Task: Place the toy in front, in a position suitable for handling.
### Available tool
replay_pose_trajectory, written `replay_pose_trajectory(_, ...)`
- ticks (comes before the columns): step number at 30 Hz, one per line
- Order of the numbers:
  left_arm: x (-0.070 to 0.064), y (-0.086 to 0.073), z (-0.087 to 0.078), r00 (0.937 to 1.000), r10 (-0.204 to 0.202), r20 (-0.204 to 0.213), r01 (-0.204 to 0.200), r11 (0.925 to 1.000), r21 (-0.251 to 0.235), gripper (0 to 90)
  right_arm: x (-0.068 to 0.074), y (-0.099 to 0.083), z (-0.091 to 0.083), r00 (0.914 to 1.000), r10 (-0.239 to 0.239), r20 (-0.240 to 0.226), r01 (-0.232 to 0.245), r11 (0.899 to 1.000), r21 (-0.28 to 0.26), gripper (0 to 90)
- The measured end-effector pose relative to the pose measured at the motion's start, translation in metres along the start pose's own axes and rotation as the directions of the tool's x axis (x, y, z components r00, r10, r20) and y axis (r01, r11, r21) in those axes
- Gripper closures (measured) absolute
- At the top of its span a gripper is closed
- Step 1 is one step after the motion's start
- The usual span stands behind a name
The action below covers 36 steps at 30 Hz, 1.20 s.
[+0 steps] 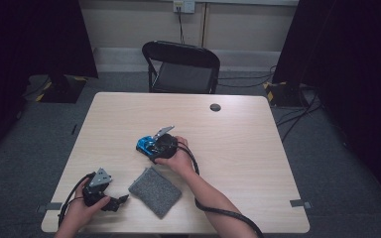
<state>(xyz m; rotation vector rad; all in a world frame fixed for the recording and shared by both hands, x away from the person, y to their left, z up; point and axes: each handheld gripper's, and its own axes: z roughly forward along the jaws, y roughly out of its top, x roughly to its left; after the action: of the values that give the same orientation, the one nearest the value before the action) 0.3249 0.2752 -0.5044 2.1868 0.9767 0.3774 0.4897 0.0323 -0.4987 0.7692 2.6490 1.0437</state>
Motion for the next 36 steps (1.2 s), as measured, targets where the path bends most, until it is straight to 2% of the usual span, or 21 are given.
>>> replay_pose_trajectory(16, 0.0, 0.0, 0.0, 1.0, 0.0, 0.0, 0.0, 1.0, 0.0, 0.0, 0.0, 0.003, -0.005, 1.0, -0.001, -0.001, 0.001, 0.998, 0.067, 26.4)
replay_pose_trajectory(19, 0.0, 0.0, 0.0, 1.0, 0.0, 0.0, 0.0, 1.0, 0.0, 0.0, -0.001, 0.002, -0.007, 0.9999, 0.011, -0.008, -0.011, 0.998, 0.063, 26.4)
replay_pose_trajectory(20, 0.0, 0.0, 0.0, 1.0, 0.0, 0.0, 0.0, 1.0, 0.0, 0.0, -0.001, 0.001, -0.009, 1.0, -0.004, -0.006, 0.004, 0.998, 0.064, 26.4)
replay_pose_trajectory(24, 0.0, 0.0, 0.0, 1.0, 0.0, 0.0, 0.0, 1.0, 0.0, 0.0, -0.002, 0.002, -0.013, 1.0, -0.002, -0.009, 0.003, 0.998, 0.062, 26.4)
replay_pose_trajectory(27, 0.0, 0.0, 0.0, 1.0, 0.0, 0.0, 0.0, 1.0, 0.0, 0.0, -0.007, 0.003, -0.018, 0.9995, 0.026, -0.018, -0.025, 0.999, 0.035, 28.0)
replay_pose_trajectory(31, 0.0, 0.0, 0.0, 1.0, 0.0, 0.0, 0.0, 1.0, 0.0, 0.0, -0.009, 0.002, -0.021, 1.0, 0.003, 0.002, -0.003, 0.999, 0.053, 28.1)
replay_pose_trajectory(33, 0.0, 0.0, 0.0, 1.0, 0.0, 0.0, 0.0, 1.0, 0.0, 0.0, -0.011, 0.0, -0.022, 0.9997, 0.021, -0.012, -0.021, 0.999, 0.038, 28.1)
replay_pose_trajectory(34, 0.0, 0.0, 0.0, 1.0, 0.0, 0.0, 0.0, 1.0, 0.0, 0.0, -0.01, -0.002, -0.021, 1.0, 0.005, 0.008, -0.006, 0.999, 0.04, 28.0)
replay_pose_trajectory(36, 0.0, 0.0, 0.0, 1.0, 0.001, 0.0, -0.001, 1.0, 0.0, 0.0, -0.01, -0.005, -0.02, 0.9999, 0.008, 0.008, -0.009, 1.0, 0.028, 27.8)
